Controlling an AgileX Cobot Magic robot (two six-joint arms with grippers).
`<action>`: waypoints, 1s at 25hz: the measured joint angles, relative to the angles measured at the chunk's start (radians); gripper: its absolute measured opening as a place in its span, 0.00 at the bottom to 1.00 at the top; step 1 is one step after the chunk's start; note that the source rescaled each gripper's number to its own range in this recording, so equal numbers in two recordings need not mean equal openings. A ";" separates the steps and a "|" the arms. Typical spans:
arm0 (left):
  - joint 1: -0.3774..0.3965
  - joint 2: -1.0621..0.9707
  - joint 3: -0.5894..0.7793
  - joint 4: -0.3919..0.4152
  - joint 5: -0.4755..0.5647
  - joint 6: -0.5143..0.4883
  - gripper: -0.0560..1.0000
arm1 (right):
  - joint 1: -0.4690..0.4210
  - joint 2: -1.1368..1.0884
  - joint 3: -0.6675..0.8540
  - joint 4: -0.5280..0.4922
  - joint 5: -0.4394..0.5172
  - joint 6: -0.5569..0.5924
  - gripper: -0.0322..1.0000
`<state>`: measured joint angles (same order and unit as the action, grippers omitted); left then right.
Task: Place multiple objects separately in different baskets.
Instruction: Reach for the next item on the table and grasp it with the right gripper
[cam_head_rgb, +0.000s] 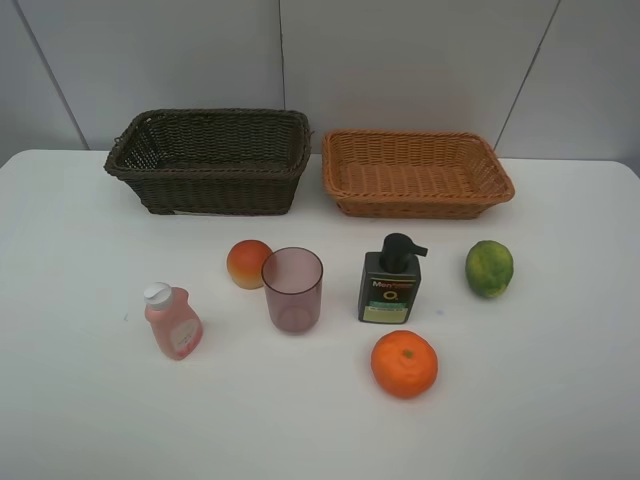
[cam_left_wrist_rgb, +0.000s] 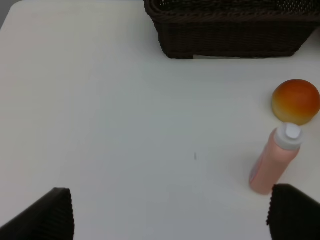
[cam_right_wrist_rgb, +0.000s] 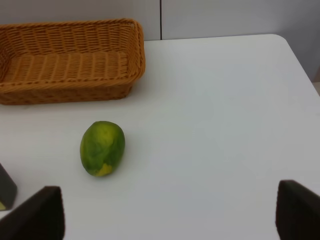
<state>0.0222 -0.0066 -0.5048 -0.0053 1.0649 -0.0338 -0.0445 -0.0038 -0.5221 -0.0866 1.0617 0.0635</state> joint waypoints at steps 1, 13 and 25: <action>0.000 0.000 0.000 0.000 0.000 0.000 1.00 | 0.000 0.000 0.000 0.000 0.000 0.000 0.85; 0.001 0.000 0.000 0.000 0.000 0.000 1.00 | 0.000 0.000 0.000 0.000 0.000 0.000 0.85; 0.009 0.000 0.000 0.000 0.000 0.000 1.00 | 0.000 0.000 0.000 0.000 0.000 0.000 0.85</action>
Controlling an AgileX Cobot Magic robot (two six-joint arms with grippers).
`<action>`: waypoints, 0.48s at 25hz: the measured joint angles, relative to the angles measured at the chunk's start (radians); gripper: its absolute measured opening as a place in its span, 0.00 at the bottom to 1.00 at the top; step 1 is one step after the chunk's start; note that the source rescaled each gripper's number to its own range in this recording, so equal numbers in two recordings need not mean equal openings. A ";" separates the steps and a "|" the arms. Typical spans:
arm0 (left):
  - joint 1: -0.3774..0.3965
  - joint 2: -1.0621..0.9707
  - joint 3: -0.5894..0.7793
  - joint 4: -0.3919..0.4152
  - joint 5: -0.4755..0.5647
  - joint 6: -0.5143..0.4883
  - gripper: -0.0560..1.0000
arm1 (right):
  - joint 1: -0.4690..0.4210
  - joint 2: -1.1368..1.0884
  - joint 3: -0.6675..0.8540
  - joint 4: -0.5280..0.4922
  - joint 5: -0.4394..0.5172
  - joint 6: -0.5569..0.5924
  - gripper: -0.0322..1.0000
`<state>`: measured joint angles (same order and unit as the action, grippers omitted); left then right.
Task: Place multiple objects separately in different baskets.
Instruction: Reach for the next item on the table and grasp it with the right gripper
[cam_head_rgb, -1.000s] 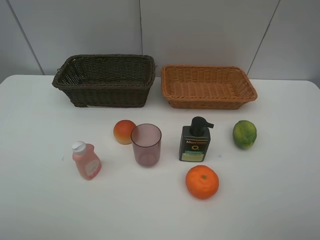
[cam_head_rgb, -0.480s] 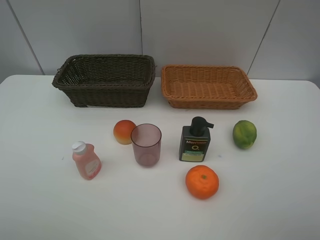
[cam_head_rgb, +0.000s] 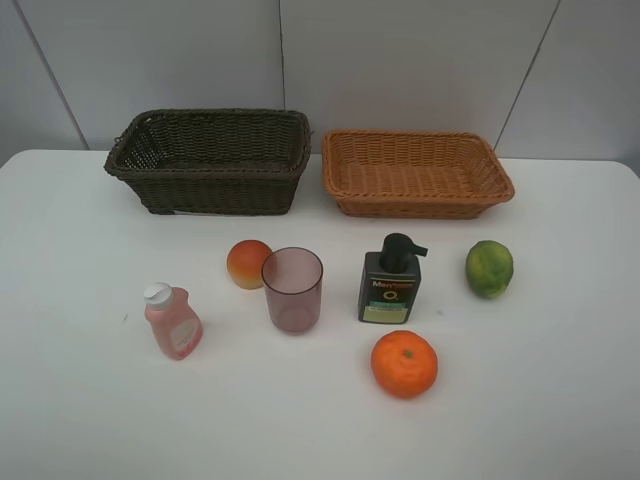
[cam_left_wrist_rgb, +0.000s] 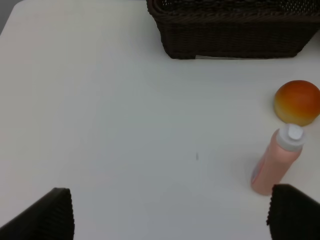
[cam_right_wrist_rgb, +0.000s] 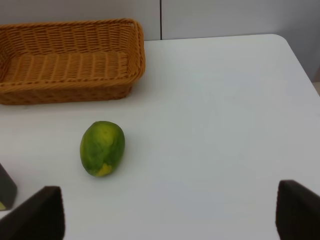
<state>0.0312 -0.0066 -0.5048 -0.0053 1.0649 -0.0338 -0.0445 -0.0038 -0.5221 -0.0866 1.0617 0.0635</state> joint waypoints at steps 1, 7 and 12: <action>0.000 0.000 0.000 0.000 0.000 0.000 1.00 | 0.000 0.000 0.000 0.000 0.000 0.000 0.85; 0.000 0.000 0.000 0.000 0.000 0.000 1.00 | 0.000 0.000 0.000 0.000 0.000 0.000 0.85; 0.000 0.000 0.000 0.000 0.000 0.000 1.00 | 0.000 0.000 0.000 0.000 0.000 0.000 0.85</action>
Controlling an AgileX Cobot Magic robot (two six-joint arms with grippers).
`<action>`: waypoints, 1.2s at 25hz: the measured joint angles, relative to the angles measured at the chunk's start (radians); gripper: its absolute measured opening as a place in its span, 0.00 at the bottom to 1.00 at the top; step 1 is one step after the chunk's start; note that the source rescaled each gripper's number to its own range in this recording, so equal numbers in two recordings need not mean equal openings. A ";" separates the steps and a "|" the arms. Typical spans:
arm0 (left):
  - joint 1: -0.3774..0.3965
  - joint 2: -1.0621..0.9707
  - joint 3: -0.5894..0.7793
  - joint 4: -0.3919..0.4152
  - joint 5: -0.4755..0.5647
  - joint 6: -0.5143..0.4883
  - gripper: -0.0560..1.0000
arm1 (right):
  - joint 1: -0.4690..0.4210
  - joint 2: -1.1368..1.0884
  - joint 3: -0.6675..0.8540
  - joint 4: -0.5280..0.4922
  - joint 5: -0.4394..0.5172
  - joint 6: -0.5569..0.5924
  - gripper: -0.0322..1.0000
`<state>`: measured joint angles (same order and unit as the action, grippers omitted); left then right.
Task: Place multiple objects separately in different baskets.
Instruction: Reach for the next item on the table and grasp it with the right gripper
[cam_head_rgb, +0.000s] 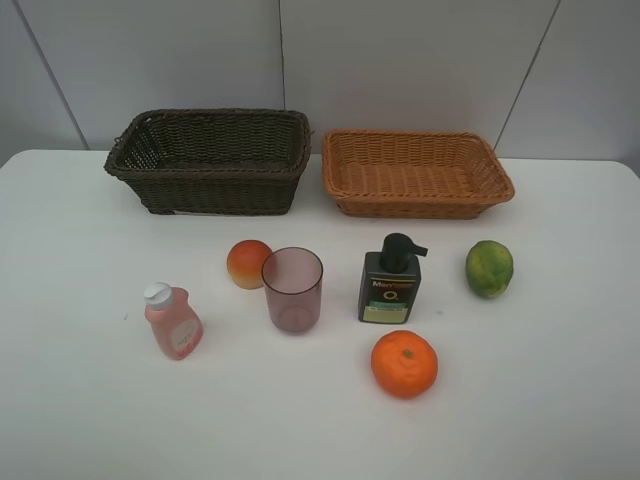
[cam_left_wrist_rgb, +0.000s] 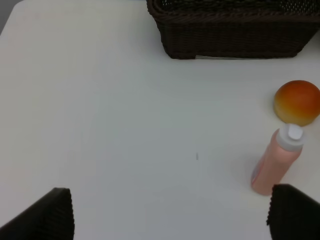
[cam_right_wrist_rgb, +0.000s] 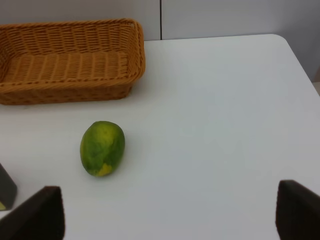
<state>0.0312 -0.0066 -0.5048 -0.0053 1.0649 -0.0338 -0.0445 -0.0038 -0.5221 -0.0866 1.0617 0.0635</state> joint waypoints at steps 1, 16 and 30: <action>0.000 0.000 0.000 0.000 0.000 0.000 1.00 | 0.000 0.000 0.000 0.000 0.000 0.000 0.85; 0.000 0.000 0.000 0.000 -0.001 0.000 1.00 | 0.012 0.645 -0.176 0.028 -0.037 0.002 0.85; 0.000 0.000 0.000 0.000 -0.002 0.000 1.00 | 0.279 1.232 -0.374 -0.028 -0.100 0.114 0.85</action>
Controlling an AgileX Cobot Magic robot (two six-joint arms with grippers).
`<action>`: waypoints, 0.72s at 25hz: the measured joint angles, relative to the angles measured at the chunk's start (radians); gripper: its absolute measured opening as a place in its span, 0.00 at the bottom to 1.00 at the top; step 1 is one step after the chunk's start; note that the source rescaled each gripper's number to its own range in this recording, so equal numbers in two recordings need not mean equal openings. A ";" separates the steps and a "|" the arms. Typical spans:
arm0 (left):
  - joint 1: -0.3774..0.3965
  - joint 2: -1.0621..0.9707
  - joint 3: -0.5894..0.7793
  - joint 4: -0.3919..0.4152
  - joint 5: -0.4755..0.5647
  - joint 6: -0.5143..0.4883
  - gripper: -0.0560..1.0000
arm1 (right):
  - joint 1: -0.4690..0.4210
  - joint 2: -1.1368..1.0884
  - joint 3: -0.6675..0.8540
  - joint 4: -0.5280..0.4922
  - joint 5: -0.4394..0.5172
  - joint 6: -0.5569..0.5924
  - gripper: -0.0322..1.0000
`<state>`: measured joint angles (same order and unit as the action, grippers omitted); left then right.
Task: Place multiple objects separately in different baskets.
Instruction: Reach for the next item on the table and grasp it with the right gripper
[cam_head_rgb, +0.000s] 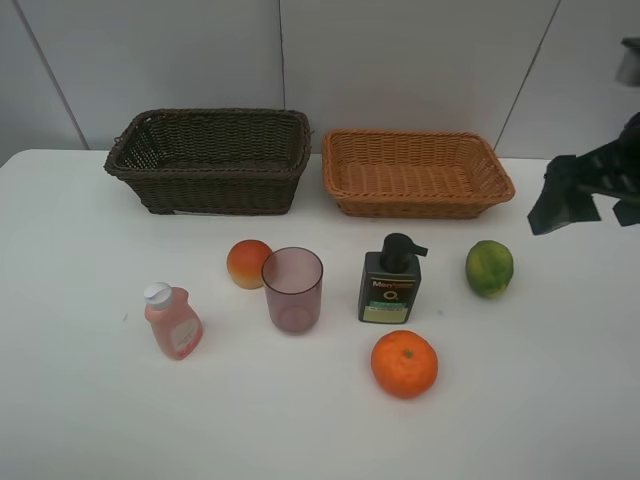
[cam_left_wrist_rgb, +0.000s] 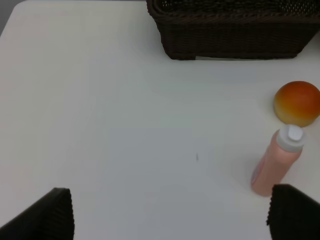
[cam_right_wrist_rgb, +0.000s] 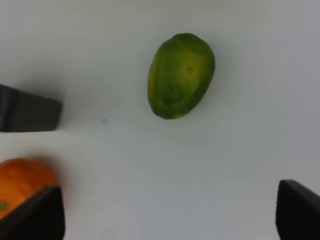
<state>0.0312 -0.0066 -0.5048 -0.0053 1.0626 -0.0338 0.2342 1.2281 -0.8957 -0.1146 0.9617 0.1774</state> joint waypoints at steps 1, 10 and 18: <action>0.000 0.000 0.000 0.000 -0.001 0.000 1.00 | 0.000 0.049 -0.011 -0.009 -0.009 0.019 0.85; 0.000 0.000 0.000 0.000 -0.001 0.000 1.00 | 0.000 0.356 -0.111 -0.025 -0.170 0.137 0.98; 0.000 0.000 0.000 0.000 -0.001 0.000 1.00 | -0.001 0.509 -0.114 -0.078 -0.288 0.285 0.99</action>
<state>0.0312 -0.0066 -0.5048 -0.0053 1.0617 -0.0338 0.2332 1.7372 -1.0097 -0.1927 0.6738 0.4629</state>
